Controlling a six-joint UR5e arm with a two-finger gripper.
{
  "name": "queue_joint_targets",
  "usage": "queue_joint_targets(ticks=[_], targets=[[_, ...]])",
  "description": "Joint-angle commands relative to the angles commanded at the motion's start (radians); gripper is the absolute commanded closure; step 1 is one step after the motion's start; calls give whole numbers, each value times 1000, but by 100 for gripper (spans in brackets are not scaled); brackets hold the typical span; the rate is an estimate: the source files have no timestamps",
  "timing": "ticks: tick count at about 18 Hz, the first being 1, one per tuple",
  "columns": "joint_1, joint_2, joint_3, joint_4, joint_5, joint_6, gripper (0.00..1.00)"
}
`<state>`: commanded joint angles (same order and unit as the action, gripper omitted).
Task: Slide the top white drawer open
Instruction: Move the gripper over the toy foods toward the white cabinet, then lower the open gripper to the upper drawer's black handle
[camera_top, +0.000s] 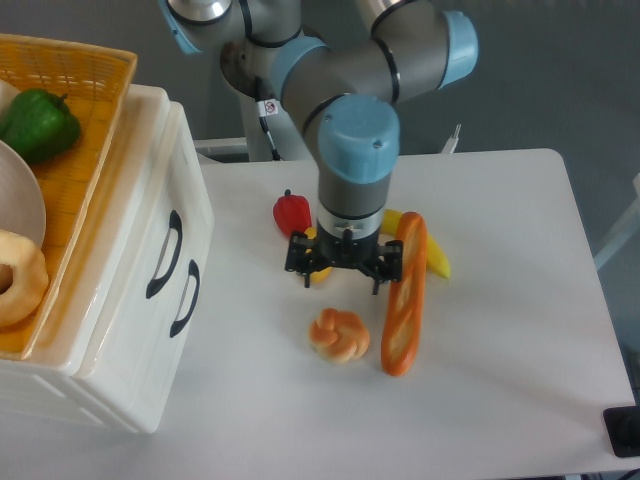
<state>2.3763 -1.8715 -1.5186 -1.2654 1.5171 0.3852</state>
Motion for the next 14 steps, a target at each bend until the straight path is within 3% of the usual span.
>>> queue_joint_targets(ticks=[4, 8, 14], targets=[[-14, 5, 2, -51, -21, -32, 0], [-5, 20, 12, -109, -133, -106, 0], [-15, 21, 14, -141, -204, -131, 0]])
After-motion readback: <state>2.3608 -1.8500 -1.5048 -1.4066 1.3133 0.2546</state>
